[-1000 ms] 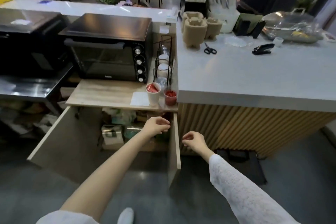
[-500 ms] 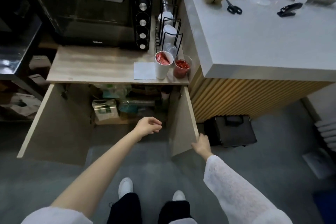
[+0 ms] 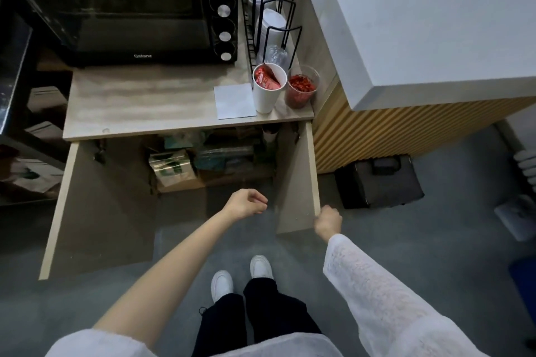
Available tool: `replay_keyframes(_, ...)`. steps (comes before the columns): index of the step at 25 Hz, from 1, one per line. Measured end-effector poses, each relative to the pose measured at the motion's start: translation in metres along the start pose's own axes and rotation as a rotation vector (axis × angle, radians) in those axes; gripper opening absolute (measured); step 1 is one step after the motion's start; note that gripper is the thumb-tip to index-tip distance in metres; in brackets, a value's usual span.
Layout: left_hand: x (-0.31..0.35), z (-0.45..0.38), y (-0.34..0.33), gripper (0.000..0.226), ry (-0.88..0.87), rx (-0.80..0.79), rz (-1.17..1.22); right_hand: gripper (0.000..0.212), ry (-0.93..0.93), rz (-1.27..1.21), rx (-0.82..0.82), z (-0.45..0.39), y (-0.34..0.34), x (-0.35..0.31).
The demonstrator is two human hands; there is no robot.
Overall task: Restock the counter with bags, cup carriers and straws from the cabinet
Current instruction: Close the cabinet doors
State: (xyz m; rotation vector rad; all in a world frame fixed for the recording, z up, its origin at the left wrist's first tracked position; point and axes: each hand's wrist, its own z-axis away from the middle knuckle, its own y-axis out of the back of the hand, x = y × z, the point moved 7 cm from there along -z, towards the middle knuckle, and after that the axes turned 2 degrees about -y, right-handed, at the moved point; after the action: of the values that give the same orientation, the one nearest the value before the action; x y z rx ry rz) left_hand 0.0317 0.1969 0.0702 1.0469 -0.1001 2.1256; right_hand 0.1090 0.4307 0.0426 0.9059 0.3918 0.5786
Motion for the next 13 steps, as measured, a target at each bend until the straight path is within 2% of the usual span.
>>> replay_keyframes(2, -0.001, -0.004, -0.002, 0.014, 0.016, 0.003, 0.006, 0.027, 0.010, -0.048, -0.092, -0.002, -0.003, -0.010)
replay_keyframes(8, -0.016, -0.013, -0.006, 0.018, 0.061, 0.054, 0.029, 0.033, 0.060, -0.117, -0.372, 0.004, -0.026, -0.061)
replay_keyframes(11, -0.029, -0.016, -0.008, 0.018, 0.108, 0.071, 0.057, 0.030, 0.064, -0.174, -0.444, 0.012, -0.043, -0.092)
replay_keyframes(13, -0.035, -0.013, -0.006, 0.027, 0.125, 0.068, 0.049, 0.024, 0.057, -0.275, -0.477, 0.019, -0.053, -0.118)
